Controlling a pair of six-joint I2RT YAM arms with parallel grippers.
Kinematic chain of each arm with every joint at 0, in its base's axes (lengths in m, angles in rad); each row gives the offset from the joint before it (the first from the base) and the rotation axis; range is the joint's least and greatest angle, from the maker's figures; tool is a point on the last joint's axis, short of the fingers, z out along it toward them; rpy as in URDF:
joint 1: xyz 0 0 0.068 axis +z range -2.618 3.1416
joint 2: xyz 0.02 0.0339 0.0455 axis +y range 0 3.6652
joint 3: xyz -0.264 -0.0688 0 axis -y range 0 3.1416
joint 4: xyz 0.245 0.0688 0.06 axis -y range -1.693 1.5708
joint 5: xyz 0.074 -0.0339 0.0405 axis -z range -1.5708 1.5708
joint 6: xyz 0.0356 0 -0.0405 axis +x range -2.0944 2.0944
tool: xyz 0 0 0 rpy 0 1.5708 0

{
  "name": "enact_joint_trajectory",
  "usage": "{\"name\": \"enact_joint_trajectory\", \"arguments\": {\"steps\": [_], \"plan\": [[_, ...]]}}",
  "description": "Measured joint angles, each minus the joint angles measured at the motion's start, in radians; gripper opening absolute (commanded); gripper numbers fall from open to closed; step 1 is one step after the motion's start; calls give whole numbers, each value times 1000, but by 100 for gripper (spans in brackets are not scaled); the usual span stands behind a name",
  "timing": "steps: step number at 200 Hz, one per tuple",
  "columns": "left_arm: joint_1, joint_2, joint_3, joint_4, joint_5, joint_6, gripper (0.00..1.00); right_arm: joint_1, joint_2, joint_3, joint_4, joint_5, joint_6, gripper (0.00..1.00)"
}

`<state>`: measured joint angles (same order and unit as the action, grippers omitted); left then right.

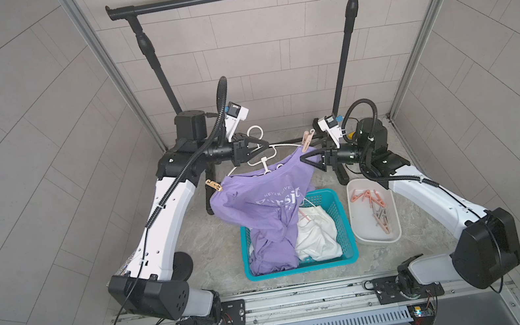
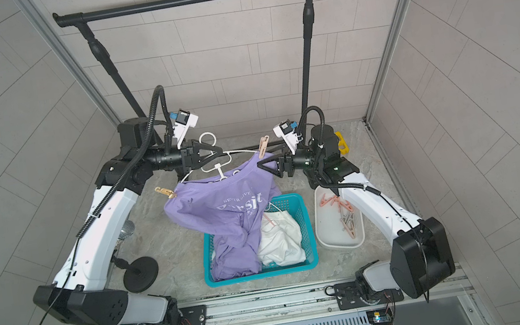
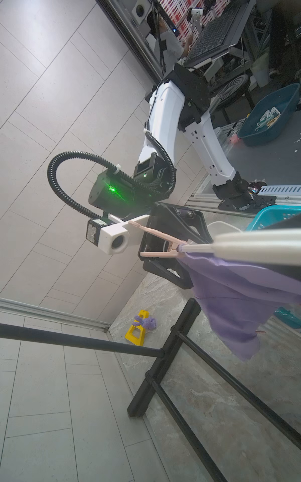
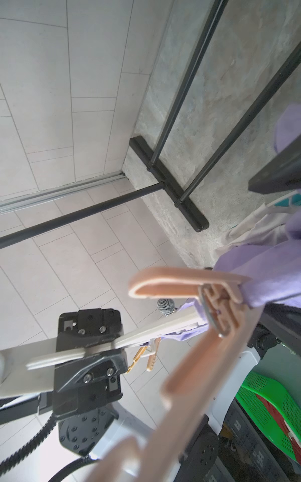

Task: Use clothespins to secure the t-shirt on both sides of the hanger
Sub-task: Adjust the hanger.

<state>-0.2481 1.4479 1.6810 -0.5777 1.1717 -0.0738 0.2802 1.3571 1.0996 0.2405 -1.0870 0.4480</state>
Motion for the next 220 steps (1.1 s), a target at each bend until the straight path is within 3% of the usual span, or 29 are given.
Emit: {"name": "enact_joint_trajectory", "arguments": {"steps": [83,114,140,148,184,220], "plan": [[7,11,0,36,9,-32,0,0,35,-12,145,-46,122,42],[8,11,0,58,6,-48,0,0,35,-14,177,-61,148,23],[11,11,0,57,-32,-53,37,0,35,-16,199,-92,157,4],[13,13,0,55,-50,-50,41,2,34,-16,206,-102,154,0],[16,13,2,48,-116,-47,67,1,35,-16,199,-97,156,0],[16,6,2,41,-230,-46,80,-9,35,-16,167,-56,156,0]]}}
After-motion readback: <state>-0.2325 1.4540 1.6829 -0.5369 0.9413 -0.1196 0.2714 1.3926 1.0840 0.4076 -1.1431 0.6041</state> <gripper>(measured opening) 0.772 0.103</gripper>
